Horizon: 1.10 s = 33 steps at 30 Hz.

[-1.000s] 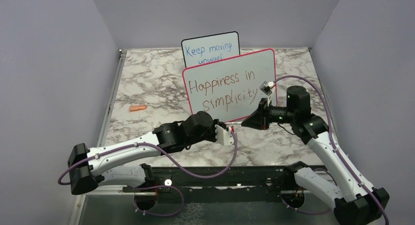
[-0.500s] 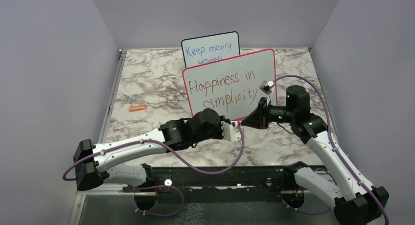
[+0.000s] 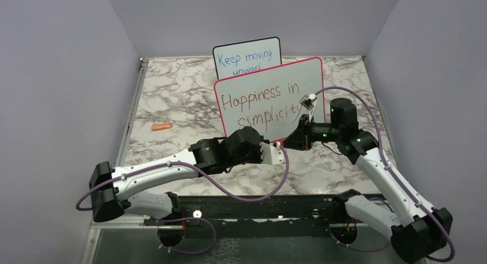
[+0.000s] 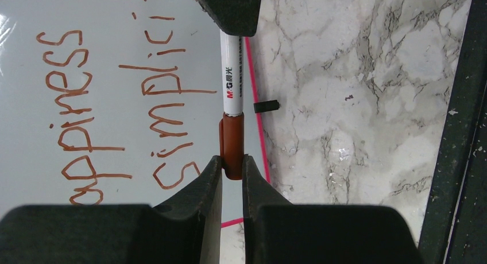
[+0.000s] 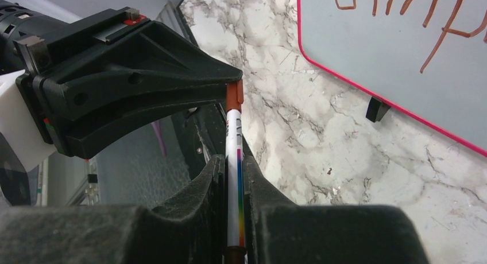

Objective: Write a sentence on the whiteboard
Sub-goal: Close the whiteboard marker at the center of the board, then place the whiteboard marker at the center of the board.

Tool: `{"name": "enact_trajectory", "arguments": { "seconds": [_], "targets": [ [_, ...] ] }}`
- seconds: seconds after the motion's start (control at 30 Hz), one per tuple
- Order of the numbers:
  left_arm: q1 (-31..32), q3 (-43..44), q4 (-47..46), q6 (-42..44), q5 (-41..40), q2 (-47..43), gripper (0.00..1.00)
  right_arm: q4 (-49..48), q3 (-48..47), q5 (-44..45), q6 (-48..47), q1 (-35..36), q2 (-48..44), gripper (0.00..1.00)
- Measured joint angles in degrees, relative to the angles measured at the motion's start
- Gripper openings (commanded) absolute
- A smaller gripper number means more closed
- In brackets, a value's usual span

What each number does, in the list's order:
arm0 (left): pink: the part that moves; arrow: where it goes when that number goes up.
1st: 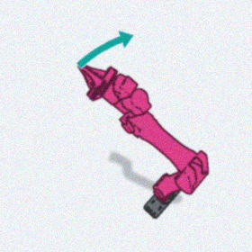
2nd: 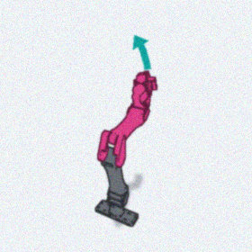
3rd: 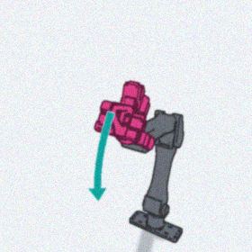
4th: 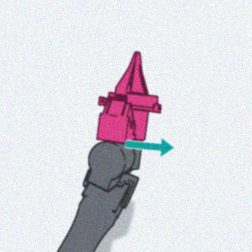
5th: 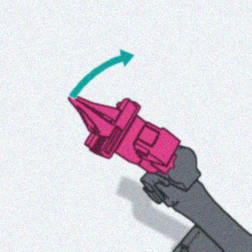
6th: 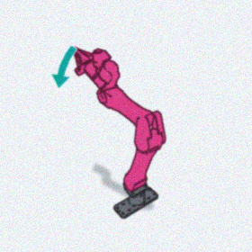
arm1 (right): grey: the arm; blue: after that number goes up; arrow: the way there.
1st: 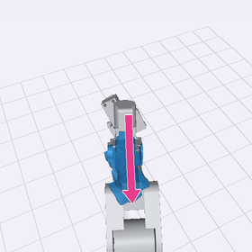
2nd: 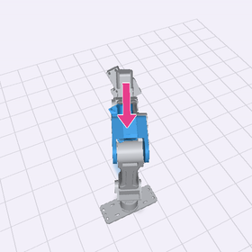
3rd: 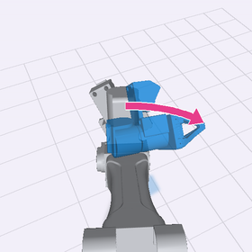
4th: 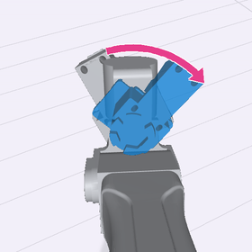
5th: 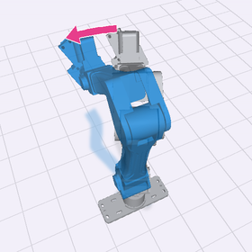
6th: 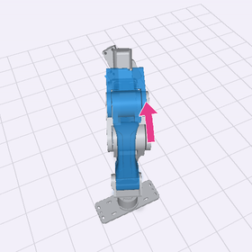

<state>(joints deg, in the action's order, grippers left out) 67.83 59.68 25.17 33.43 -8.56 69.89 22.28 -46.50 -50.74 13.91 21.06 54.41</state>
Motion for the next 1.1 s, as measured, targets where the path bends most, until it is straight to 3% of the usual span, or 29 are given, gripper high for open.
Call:
{"name": "enact_trajectory", "arguments": {
  "seconds": [0.6, 0.77, 0.83, 1.1],
  "targets": [
    [0.3, -1.7, -0.5, 0.0, -1.4, 0.8, 0.01, -4.2, 1.2, 3.4, 2.7, 4.5, 4.5, 0.01],
    [1.6, -8.0, -5.4, -0.4, -3.1, -2.9, 0.19, -8.5, 5.8, 4.9, 4.0, 5.5, 3.1, 0.01],
    [2.2, -11.3, -7.7, -0.9, -4.7, -6.8, 0.30, -11.1, 8.0, 5.7, 4.4, 6.2, 2.4, 0.01],
    [2.7, -13.6, -18.1, -3.0, -11.8, -18.9, 0.62, -22.0, 22.6, 11.1, 8.0, 6.0, 2.4, 0.01]
  ]
}}
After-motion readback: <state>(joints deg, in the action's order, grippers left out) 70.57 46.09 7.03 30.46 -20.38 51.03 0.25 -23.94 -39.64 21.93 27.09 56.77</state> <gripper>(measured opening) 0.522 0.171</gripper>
